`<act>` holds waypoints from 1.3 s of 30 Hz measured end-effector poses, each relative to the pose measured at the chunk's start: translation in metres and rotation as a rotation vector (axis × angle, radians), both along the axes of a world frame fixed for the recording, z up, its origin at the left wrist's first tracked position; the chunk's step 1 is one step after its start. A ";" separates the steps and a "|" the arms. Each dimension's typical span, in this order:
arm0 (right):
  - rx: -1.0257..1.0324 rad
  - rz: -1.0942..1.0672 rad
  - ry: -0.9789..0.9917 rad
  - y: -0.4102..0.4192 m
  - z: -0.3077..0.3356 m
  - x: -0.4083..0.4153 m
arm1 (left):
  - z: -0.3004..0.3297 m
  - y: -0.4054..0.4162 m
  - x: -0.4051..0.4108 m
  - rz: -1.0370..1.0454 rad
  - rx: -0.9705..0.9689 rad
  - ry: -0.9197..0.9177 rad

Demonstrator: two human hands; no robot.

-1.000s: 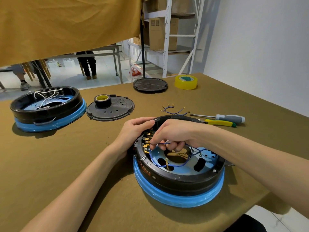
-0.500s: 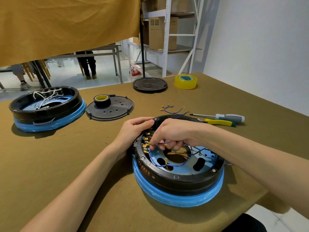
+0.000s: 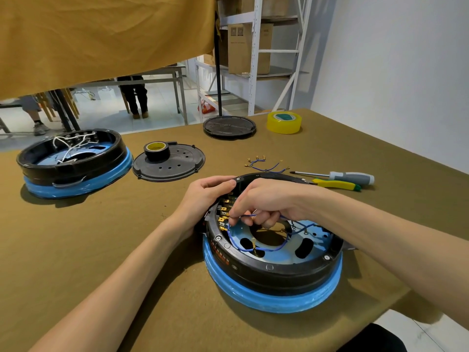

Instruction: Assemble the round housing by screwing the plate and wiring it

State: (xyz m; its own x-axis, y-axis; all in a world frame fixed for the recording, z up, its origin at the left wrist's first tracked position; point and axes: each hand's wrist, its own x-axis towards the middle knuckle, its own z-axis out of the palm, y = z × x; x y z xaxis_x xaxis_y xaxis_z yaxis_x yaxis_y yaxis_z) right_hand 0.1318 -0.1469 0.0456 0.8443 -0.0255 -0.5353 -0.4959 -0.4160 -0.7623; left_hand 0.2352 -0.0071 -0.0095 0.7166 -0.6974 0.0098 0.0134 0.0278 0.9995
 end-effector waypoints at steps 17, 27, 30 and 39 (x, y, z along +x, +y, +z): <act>-0.136 0.021 -0.116 0.008 0.009 -0.002 | 0.005 -0.005 -0.007 0.082 0.152 -0.283; -0.361 -0.015 -0.338 0.011 -0.008 -0.019 | -0.004 -0.008 -0.002 0.096 0.171 -0.262; -0.454 0.030 -0.482 0.008 -0.009 -0.021 | -0.004 -0.009 -0.003 0.089 0.158 -0.263; -0.667 0.096 -0.689 0.013 -0.016 -0.025 | 0.007 -0.008 -0.013 0.123 0.222 -0.309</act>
State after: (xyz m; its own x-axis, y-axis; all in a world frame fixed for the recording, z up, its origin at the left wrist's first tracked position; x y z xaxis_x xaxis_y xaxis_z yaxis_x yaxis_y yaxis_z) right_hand 0.1065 -0.1338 0.0296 0.9822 -0.0601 0.1781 0.0304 -0.8844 -0.4656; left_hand 0.2223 -0.0146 -0.0025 0.7820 -0.6158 0.0965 -0.2788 -0.2070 0.9378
